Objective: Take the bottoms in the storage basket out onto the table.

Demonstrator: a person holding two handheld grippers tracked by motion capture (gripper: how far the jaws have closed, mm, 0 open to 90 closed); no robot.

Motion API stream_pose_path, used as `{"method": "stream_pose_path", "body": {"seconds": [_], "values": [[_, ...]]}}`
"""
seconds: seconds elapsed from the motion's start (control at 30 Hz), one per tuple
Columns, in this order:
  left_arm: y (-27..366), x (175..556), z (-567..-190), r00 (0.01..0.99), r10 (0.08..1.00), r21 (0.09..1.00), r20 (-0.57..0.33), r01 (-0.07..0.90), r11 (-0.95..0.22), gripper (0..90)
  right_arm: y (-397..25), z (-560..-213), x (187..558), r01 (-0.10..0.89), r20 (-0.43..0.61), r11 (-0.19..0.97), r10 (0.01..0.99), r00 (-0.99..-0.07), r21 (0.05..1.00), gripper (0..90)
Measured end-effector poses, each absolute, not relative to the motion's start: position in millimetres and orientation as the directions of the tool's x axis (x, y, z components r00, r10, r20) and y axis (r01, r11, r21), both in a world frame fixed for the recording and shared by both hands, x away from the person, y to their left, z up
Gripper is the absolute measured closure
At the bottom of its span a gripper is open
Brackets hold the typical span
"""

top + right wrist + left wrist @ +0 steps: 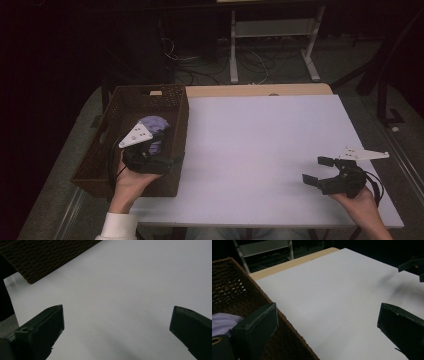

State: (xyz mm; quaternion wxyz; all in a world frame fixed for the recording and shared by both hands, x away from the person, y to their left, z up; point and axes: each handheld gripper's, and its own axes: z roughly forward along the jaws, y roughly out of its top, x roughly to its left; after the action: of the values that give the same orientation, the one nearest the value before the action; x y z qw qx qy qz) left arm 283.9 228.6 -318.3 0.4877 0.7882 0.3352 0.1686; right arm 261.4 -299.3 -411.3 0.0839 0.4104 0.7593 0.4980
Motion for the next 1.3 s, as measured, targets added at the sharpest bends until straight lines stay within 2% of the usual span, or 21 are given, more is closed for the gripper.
{"method": "stream_pose_path", "body": {"seconds": [0.57,1.3], "values": [[230,285,-305,0.709,0.702,0.872,-0.075,0.388,-0.299,2.8,-299,-408,257,0.526,0.261,0.185,0.705,-0.659,0.83,0.0],[252,324,-292,0.644,0.751,0.846,-0.146,0.474,-0.242,2.8,-298,-408,256,0.52,0.248,0.19,0.711,-0.658,0.833,0.0]]}}
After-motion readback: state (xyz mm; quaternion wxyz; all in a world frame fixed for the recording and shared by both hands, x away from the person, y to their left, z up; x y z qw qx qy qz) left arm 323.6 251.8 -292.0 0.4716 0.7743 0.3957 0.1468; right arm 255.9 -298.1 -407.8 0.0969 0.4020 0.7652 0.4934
